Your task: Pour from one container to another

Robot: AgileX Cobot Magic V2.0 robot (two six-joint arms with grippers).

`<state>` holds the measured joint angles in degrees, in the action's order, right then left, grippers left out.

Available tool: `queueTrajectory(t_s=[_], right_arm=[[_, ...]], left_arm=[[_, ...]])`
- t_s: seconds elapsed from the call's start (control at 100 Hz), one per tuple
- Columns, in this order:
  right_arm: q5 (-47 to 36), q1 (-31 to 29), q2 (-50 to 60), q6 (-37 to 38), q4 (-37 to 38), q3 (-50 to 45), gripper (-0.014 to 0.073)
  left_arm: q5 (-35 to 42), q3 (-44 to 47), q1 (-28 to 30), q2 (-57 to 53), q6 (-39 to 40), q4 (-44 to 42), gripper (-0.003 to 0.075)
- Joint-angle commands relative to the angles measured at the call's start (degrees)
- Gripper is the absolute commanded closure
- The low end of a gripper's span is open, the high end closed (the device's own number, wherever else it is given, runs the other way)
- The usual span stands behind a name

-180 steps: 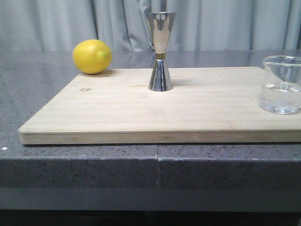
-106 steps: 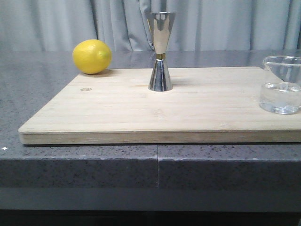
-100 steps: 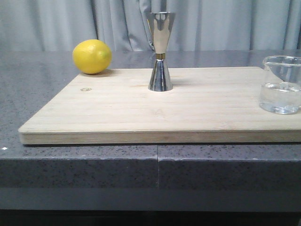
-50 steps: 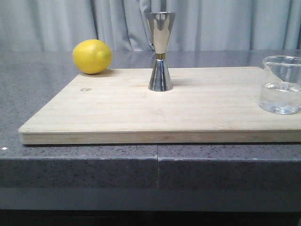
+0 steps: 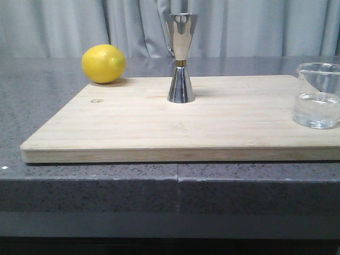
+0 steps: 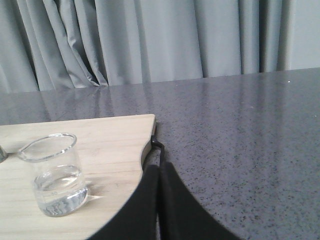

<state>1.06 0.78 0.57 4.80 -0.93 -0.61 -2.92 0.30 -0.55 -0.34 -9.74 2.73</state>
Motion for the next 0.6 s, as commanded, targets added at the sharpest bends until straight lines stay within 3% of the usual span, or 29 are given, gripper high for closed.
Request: queueTrajectory(t_s=[0.0,0.12,0.32,0.43,0.59], right_arm=[[-5.2,0.1,1.1,-0.2,0.6,-1.4,0.0662],[-5.2,0.1,1.1,-0.2,0.6,-1.4,0.0662],[-5.5,0.1,1.1,-0.2,0.3,-1.4,0.0662],[-5.4,0.1,1.1,-0.2,-1.5,-1.3,0.0662],[-0.3,0.1,0.2,-0.2,-2.5,1.9,0.0662]], left_arm=[[5.1,1.2,0.2,-1.3,0.0,0.6,0.0741],[6.5,1.2,0.2,-1.3,0.7,2.7,0.0741],[8.1,0.7,0.2,-1.3,0.8,15.1,0.0741],[4.0,-1.6,0.1,-1.3,0.8,20.5,0.0741],[-4.6,-8.5,-1.4,1.4,0.8,21.0,0.0741]])
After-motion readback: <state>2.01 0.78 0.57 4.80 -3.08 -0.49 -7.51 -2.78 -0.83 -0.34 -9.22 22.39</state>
